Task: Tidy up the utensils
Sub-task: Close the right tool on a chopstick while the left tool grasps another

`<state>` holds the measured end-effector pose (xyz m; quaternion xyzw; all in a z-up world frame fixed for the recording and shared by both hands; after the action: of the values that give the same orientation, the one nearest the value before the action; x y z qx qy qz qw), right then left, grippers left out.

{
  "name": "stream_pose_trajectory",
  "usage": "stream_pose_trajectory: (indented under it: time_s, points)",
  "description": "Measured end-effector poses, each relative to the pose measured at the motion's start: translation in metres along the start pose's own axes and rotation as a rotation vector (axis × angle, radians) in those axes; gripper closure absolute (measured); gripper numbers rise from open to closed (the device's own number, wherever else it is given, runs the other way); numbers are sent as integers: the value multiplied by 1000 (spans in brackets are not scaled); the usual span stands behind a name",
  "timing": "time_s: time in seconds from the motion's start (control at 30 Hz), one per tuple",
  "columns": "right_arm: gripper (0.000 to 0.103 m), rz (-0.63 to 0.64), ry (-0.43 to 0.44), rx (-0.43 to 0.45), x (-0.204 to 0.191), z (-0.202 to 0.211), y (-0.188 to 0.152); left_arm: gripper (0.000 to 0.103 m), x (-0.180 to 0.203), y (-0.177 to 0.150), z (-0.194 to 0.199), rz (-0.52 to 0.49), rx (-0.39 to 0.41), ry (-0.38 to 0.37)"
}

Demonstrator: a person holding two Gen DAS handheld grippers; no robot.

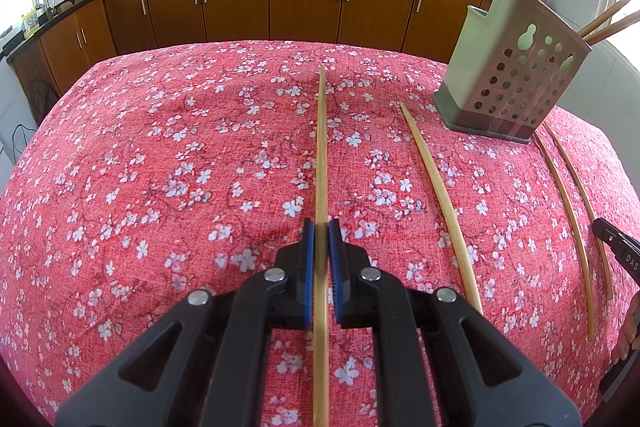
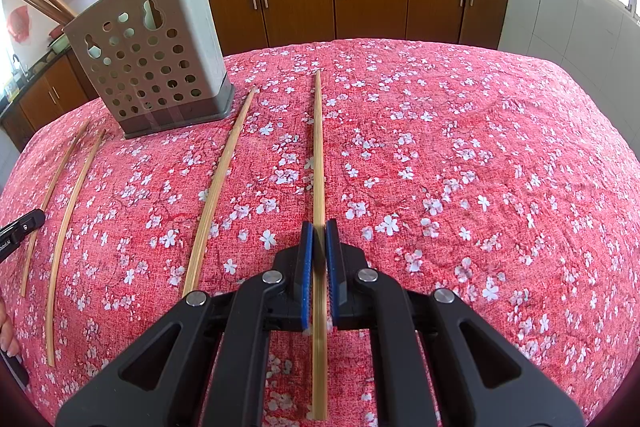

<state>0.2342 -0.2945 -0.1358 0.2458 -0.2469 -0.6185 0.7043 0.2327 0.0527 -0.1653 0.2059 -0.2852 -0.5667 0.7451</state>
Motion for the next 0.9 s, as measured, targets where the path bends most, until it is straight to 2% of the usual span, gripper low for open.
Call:
stream_pose_trajectory:
  time_s: [0.9]
  points:
    - [95,-1,0,0,0,0,0,92,0,0,0,-1,-8,6]
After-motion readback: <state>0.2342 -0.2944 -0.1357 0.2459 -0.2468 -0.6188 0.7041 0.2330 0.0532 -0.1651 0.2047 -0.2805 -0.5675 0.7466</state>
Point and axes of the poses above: each gripper's, at about its wrist camera, not at the fingertips, and z roughly against the way its jaws point, x to its right, y to its top, the point moved 5 cm from there along -z, roughly the way its jaws point, and after that the axes turned 12 degrees about z, right-handed, at the moved point
